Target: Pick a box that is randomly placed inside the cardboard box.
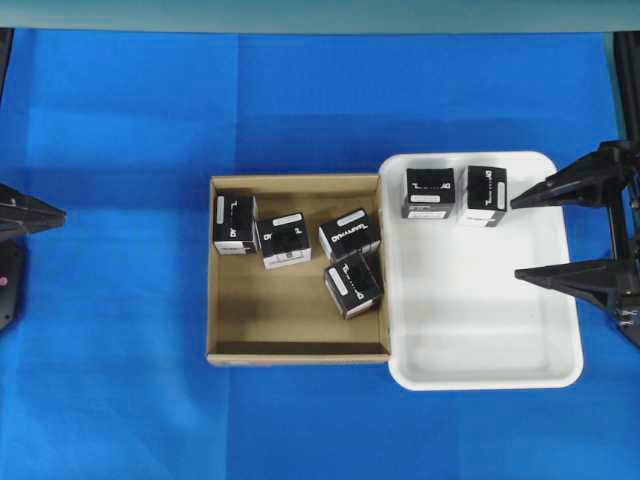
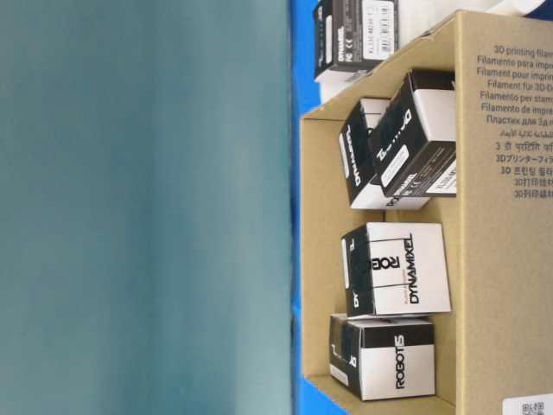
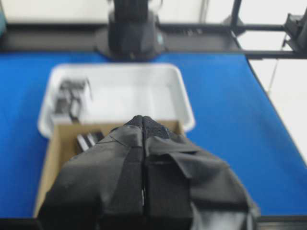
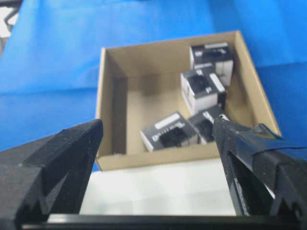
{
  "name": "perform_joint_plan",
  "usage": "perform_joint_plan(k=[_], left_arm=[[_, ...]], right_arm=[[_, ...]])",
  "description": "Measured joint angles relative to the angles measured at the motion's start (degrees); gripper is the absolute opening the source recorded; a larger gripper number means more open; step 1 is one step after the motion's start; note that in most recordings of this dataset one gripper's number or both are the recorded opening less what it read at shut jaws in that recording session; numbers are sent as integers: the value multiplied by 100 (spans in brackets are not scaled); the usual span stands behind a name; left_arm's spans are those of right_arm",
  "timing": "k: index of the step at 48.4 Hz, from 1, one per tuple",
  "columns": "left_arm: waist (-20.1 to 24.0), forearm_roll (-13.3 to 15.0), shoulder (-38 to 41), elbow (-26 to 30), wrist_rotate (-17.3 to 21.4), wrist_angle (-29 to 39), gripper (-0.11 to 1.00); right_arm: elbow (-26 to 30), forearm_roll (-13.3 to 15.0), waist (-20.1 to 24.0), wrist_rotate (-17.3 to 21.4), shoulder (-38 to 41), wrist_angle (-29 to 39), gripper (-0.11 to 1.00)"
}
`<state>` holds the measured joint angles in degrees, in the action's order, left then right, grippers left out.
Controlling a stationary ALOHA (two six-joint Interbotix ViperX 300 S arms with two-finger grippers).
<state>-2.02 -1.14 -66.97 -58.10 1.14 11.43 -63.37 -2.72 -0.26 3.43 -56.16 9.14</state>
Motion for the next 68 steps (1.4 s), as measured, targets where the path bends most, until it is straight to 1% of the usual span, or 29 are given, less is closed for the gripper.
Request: perform_joint_plan(k=[4, 10, 18, 24, 31, 36, 42, 47, 68], left_arm=[[0, 0, 18, 9, 264, -53, -7], [0, 0, 114, 0, 246, -53, -7], [-9, 0, 167, 0, -176, -88, -7], [-26, 0, 158, 0, -606, -97, -7], [-35, 0, 123, 9, -800, -105, -7], [-35, 0, 97, 0, -800, -123, -7], [-35, 0, 0, 9, -817, -352, -7], [-35, 0, 0, 0, -817, -413, -7], [-35, 0, 211, -88, -826, -422, -7]], right_arm=[[-35, 9, -9, 9, -9, 0, 95], [-44, 9, -18, 9, -88, -9, 95], [-53, 9, -26, 9, -193, 0, 95], [-62, 0, -26, 9, -264, -9, 95], [-132, 9, -35, 18, -352, 0, 95], [-211, 9, -35, -18, -439, 0, 95], [-299, 9, -35, 9, -501, 0, 95], [-316, 9, -26, 9, -527, -9, 95], [-325, 9, -53, -26, -536, -26, 95]])
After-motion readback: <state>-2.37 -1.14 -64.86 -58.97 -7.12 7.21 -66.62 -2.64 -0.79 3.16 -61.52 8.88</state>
